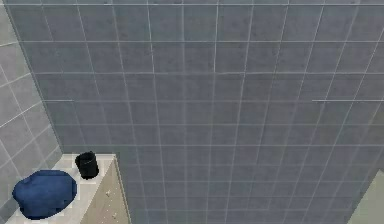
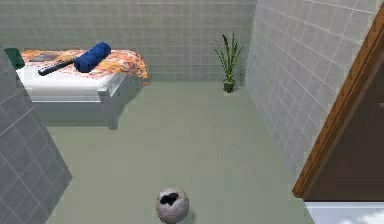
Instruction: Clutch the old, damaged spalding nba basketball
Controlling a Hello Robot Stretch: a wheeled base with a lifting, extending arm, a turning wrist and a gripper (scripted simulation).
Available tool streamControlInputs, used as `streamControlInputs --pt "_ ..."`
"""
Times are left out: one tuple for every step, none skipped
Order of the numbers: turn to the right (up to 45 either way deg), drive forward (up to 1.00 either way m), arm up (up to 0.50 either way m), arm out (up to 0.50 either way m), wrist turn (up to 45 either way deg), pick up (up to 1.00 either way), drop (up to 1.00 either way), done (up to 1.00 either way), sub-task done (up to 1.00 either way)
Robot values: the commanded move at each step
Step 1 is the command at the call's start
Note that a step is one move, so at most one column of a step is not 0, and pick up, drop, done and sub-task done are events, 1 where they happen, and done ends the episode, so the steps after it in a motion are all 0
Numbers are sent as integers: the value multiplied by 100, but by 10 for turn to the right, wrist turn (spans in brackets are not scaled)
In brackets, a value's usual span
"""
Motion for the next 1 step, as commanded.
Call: streamControlInputs --pt "0 0 18 0 0 0 0 0 0"
